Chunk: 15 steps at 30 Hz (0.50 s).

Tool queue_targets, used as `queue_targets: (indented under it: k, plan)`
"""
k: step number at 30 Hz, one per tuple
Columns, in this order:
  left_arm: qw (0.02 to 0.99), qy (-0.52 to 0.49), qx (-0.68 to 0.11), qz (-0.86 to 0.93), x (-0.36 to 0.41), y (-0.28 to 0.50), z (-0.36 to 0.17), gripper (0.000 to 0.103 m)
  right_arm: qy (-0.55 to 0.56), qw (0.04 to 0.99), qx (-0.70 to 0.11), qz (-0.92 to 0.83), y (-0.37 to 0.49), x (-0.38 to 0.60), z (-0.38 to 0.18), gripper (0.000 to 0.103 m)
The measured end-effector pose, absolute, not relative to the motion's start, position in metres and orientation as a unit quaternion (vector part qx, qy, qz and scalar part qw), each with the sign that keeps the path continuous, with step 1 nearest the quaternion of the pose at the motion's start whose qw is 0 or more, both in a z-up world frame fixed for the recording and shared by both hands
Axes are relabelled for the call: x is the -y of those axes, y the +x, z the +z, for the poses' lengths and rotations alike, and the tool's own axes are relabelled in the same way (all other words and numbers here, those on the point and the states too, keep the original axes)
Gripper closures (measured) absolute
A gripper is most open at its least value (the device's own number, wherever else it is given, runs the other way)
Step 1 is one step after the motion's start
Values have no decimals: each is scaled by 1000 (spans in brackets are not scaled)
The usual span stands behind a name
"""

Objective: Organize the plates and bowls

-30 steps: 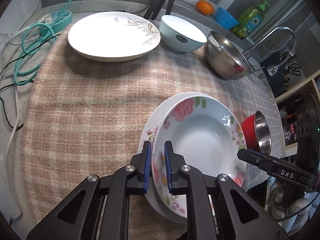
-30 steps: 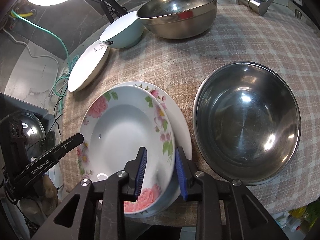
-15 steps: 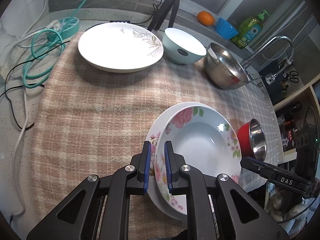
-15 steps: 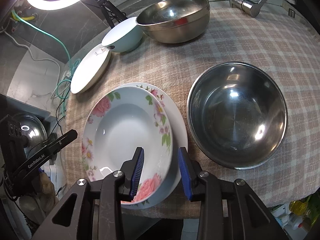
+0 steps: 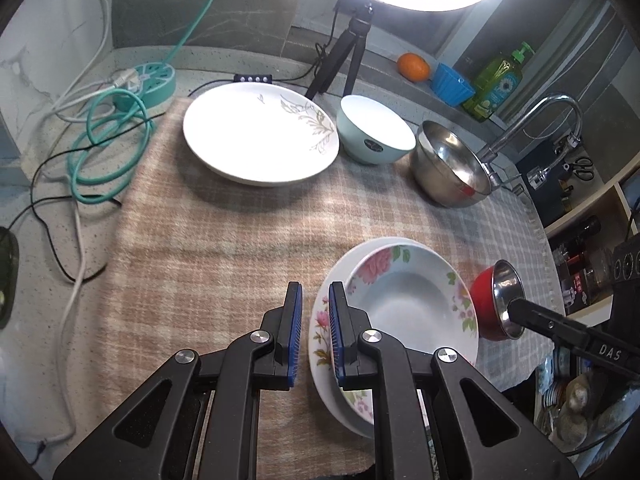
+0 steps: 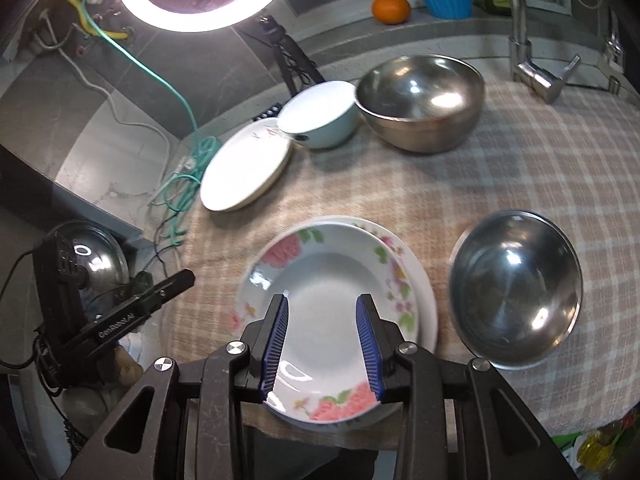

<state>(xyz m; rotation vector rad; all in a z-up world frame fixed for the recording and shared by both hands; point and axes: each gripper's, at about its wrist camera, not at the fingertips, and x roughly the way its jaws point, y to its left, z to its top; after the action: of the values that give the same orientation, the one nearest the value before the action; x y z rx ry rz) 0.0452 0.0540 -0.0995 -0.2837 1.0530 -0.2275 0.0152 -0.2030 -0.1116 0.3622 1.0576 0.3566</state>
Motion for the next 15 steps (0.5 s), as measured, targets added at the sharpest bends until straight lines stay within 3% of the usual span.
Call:
queue_targets:
  k: [15]
  plan:
    - [871, -100, -471, -101, -114, 92, -72, 91, 172, 841, -465, 214, 57, 138, -82, 71]
